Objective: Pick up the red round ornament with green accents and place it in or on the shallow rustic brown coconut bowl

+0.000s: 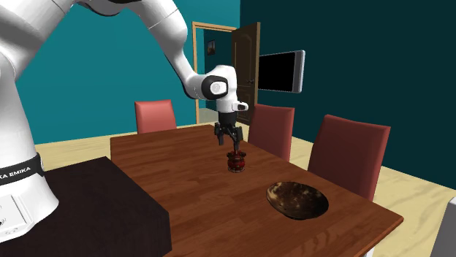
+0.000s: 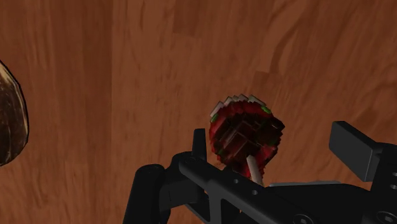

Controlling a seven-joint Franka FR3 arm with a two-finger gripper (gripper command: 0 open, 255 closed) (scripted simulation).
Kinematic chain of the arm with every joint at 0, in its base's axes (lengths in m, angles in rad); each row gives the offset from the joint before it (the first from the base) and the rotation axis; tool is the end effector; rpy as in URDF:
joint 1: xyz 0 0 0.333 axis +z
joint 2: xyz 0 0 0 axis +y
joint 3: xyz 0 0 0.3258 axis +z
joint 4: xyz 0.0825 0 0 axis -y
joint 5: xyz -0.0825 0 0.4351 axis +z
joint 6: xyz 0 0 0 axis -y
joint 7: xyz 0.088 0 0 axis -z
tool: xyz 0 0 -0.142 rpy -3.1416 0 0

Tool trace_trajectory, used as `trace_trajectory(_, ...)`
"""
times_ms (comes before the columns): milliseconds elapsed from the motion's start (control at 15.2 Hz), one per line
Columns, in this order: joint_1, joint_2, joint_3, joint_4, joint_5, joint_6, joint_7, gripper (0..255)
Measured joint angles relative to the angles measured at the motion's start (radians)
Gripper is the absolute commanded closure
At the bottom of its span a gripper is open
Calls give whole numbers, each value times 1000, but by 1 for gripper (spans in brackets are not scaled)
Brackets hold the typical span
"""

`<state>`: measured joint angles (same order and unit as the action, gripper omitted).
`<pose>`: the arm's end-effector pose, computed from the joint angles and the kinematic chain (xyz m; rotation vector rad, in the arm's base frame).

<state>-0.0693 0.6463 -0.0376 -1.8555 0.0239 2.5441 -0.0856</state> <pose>0.6782 -0.0726 0.1058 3.1278 -0.0512 0.0655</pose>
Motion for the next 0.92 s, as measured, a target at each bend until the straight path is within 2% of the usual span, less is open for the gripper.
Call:
trace_trajectory(198,-7,87,7,86,4,3,-9,0)
trace_trajectory(594,-9,172,10,129,7,46,-11,0)
trace_trajectory(924,-10,189,10,140,7,51,-11,0)
